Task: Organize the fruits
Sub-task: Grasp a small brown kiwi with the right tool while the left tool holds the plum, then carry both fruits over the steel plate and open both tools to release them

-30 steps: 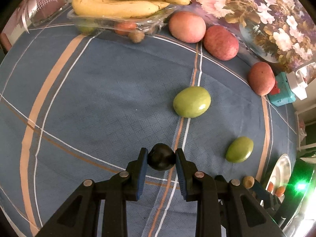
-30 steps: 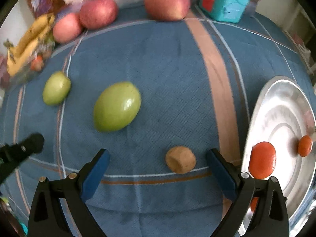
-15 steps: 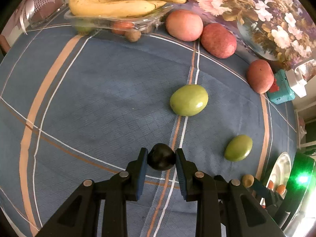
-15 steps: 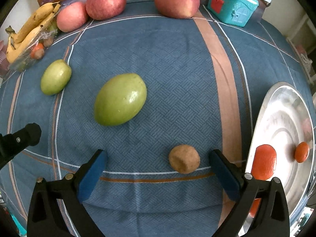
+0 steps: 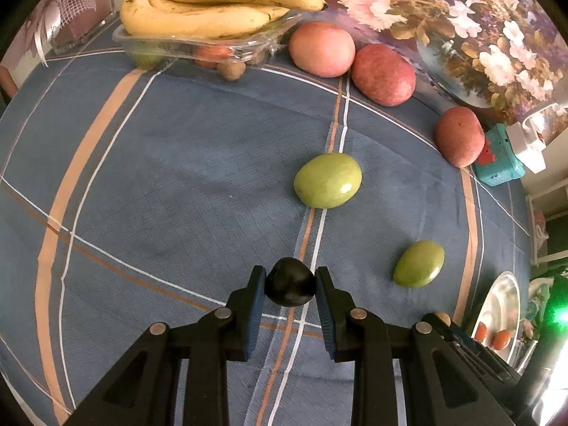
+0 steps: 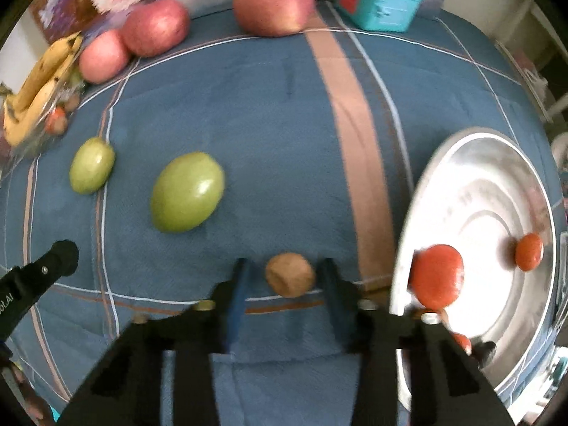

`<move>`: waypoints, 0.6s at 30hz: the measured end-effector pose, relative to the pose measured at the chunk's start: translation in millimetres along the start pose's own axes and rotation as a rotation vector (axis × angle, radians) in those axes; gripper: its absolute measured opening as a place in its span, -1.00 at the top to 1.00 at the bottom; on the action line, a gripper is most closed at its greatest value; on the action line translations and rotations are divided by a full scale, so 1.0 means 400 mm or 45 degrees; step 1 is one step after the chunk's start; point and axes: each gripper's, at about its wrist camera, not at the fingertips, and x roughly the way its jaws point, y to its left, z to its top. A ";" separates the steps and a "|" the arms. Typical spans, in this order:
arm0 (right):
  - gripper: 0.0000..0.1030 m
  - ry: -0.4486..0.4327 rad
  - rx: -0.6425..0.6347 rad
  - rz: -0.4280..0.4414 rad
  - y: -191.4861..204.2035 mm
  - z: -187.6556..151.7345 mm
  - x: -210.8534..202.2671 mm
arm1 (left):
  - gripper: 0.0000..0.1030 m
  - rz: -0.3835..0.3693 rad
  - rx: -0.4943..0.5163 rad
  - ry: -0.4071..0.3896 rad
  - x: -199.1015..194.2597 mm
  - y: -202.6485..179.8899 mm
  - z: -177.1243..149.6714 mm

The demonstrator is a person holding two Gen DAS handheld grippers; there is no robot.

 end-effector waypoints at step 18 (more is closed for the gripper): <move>0.45 -0.108 -0.084 0.086 -0.008 -0.076 -0.132 | 0.42 0.048 0.061 -0.043 -0.037 -0.030 -0.027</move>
